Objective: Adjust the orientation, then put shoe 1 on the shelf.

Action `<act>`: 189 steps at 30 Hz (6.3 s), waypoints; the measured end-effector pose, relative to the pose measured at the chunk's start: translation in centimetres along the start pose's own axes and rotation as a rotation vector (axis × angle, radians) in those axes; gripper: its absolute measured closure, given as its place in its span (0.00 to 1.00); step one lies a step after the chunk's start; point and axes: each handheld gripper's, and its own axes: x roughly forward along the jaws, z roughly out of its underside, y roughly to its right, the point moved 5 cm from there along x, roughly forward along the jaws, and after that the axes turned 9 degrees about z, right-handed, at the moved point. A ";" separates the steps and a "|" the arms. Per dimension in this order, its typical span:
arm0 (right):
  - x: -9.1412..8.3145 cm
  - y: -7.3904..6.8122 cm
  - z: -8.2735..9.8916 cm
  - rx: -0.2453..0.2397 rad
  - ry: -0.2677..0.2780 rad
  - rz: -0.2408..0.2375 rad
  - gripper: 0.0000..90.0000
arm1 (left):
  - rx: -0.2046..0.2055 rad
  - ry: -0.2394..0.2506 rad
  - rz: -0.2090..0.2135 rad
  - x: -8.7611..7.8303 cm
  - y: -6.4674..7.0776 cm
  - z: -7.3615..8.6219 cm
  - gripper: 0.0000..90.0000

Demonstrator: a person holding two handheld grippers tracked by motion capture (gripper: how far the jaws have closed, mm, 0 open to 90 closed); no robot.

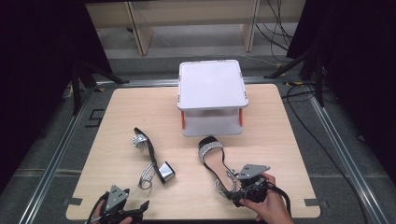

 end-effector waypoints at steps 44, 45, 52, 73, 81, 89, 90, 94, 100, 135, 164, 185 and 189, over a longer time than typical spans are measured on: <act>5.2 3.5 -4.5 -0.125 -0.207 -0.012 0.19 | -0.010 -0.015 0.002 0.4 -0.1 0.0 0.18; 5.4 3.3 -4.4 -0.134 -0.221 -0.006 0.18 | -0.005 -0.007 0.014 0.5 0.0 0.0 0.18; 5.9 3.4 -4.2 -0.183 -0.248 -0.005 0.17 | 0.005 -0.010 0.016 0.5 0.0 0.0 0.18; 6.2 4.3 -3.9 -0.153 -0.282 -0.066 0.33 | -0.015 -0.006 0.008 0.3 0.0 0.2 0.18; 6.5 4.5 -4.5 -0.088 -0.294 -0.023 0.47 | -0.011 -0.008 0.011 0.4 -0.1 0.1 0.18; 6.3 4.2 -4.7 -0.139 -0.294 -0.004 0.47 | -0.014 0.000 0.013 0.3 -0.1 0.2 0.18; 6.3 4.2 -4.7 -0.139 -0.294 -0.004 0.47 | -0.018 0.002 0.012 0.3 -0.1 0.2 0.18; 5.8 3.9 -5.3 -0.131 -0.276 -0.018 0.47 | -0.011 0.001 0.010 0.2 -0.1 0.1 0.18; 4.3 3.9 -7.0 -0.137 -0.223 -0.034 0.47 | -0.020 -0.004 0.001 0.3 -0.3 0.2 0.18; -0.3 4.8 -24.9 -0.113 -0.048 -0.069 0.47 | -0.027 0.003 -0.001 -0.1 -0.3 0.2 0.18; 7.6 15.6 -31.9 0.359 -0.225 0.220 0.47 | -0.018 0.015 0.025 -0.1 -0.1 0.1 0.18; 8.5 16.8 -31.7 0.523 -0.226 0.174 0.28 | -0.013 0.019 0.027 -0.3 -0.1 0.0 0.18; 7.2 16.6 -32.0 0.520 -0.197 0.140 0.24 | -0.013 0.021 0.026 -0.3 -0.1 0.0 0.18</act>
